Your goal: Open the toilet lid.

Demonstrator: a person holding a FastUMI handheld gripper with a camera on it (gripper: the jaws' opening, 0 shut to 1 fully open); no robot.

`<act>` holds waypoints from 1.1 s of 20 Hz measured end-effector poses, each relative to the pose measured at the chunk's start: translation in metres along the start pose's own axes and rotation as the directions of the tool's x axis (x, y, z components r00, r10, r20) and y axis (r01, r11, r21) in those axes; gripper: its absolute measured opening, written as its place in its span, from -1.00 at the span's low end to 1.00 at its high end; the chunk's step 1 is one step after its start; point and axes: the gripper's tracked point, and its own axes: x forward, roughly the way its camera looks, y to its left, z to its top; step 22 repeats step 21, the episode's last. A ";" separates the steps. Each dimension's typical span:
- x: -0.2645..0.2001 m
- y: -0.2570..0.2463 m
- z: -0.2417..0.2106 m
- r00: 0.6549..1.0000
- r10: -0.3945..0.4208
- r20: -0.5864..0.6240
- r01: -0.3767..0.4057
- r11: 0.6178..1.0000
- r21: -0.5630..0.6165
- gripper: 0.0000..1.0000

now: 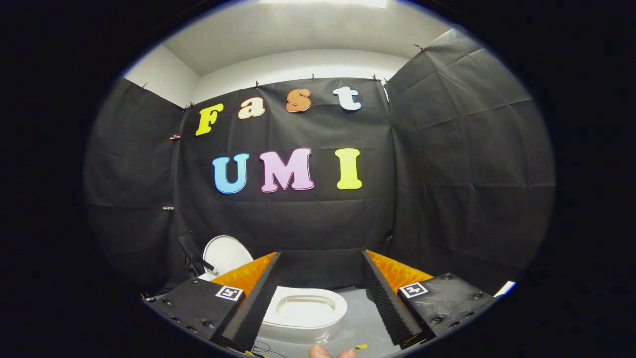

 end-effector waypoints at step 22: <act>-0.001 0.006 -0.005 1.000 0.015 -0.005 -0.014 1.000 0.016 0.96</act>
